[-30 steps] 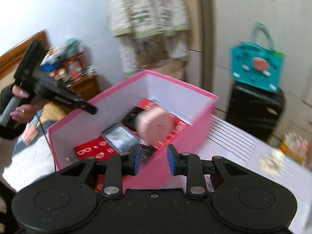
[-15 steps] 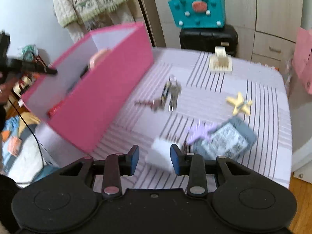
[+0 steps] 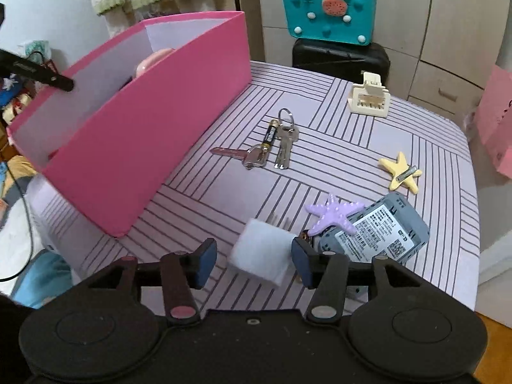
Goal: Organize rigid objects
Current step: 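Move the right tool to the white cube charger and grasp it, then carry the white charger into the box and release it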
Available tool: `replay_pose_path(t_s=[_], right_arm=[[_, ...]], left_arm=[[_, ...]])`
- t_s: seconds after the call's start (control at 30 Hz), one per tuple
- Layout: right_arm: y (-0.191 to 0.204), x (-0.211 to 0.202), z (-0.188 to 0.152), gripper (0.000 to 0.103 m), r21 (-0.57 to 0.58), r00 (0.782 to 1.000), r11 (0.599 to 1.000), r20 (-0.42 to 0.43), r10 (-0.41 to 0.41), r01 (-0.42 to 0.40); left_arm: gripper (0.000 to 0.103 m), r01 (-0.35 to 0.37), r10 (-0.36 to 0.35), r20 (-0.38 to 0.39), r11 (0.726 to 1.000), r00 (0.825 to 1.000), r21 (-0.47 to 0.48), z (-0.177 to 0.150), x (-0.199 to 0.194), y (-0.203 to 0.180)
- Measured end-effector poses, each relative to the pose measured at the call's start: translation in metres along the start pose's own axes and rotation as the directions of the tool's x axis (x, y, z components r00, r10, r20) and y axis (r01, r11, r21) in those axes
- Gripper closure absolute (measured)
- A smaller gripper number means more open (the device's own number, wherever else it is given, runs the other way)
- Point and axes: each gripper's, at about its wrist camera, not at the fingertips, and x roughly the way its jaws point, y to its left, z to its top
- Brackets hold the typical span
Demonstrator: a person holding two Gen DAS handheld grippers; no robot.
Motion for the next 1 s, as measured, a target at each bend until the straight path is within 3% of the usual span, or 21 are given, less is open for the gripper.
replay_pose_path(t_s=[0.13, 0.33, 0.6, 0.77, 1.0], right_arm=[[0.006, 0.008, -0.001, 0.044, -0.037, 0.999, 0.998, -0.018, -0.047, 0.046], [0.015, 0.012, -0.004, 0.051, -0.136, 0.994, 0.986, -0.023, -0.102, 0.098], [0.026, -0.013, 0.020, 0.055, -0.201, 0.999, 0.979, 0.042, -0.033, 0.041], [0.036, -0.024, 0.039, 0.055, -0.246, 0.995, 0.967, 0.094, -0.038, 0.060], [0.049, -0.057, 0.081, 0.055, -0.270, 0.968, 0.962, 0.249, 0.035, 0.035]], left_arm=[[0.094, -0.003, 0.004, -0.040, 1.000, 0.999, 0.022, -0.008, -0.003, -0.002], [0.094, -0.027, 0.029, -0.031, 0.998, 0.999, 0.063, -0.017, -0.015, -0.010], [0.096, -0.020, 0.020, -0.012, 0.999, 1.000, 0.042, -0.019, -0.017, -0.007], [0.096, -0.013, 0.013, -0.002, 0.999, 1.000, 0.040, -0.020, -0.018, -0.006], [0.096, 0.002, -0.002, -0.005, 0.999, 1.000, 0.034, -0.019, -0.019, -0.004]])
